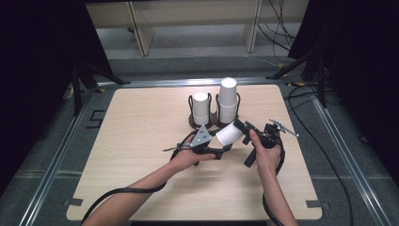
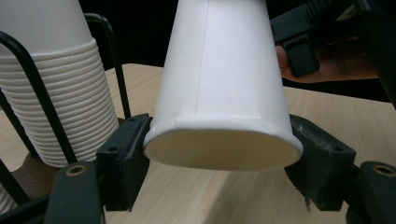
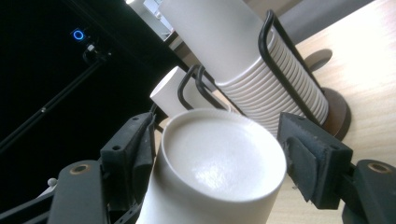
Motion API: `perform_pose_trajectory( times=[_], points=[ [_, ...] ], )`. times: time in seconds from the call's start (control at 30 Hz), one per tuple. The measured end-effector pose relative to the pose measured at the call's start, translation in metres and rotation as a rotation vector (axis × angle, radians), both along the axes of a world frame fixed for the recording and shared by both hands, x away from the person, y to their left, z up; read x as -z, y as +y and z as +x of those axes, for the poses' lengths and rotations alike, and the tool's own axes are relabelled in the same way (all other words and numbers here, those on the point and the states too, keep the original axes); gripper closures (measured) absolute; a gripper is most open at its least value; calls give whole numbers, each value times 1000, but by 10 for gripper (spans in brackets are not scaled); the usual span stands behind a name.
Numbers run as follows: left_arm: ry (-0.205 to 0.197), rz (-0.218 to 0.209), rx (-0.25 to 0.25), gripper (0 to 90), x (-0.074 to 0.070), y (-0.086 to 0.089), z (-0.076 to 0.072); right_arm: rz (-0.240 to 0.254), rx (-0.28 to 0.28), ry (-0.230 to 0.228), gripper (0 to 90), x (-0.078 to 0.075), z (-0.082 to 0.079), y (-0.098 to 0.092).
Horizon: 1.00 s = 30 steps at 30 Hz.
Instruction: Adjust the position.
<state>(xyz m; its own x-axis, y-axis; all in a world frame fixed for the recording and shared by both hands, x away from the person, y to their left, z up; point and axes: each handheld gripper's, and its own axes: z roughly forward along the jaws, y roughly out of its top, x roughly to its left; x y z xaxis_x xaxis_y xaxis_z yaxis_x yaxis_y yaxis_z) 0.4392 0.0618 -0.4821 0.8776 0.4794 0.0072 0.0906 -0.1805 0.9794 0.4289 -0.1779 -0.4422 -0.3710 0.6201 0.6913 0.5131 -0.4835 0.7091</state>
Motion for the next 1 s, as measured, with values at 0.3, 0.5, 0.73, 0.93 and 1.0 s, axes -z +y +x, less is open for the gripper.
perform_pose_trajectory(
  times=[0.3,0.5,0.73,0.93,1.0],
  points=[
    [13,35,-1,273,-1,11,0,-113,11,-94,274,-9,-4,-1],
    [8,46,-2,272,-4,21,1,-187,35,-127,265,-12,-10,-7],
    [-13,50,-12,273,-7,33,-1,-186,55,-112,266,-11,-16,-20],
    [-29,70,-10,273,-9,42,-2,-287,40,-158,298,-5,-18,-29],
    [-34,93,-7,272,-12,46,-3,-291,27,-143,303,-5,-20,-29]
  ],
)
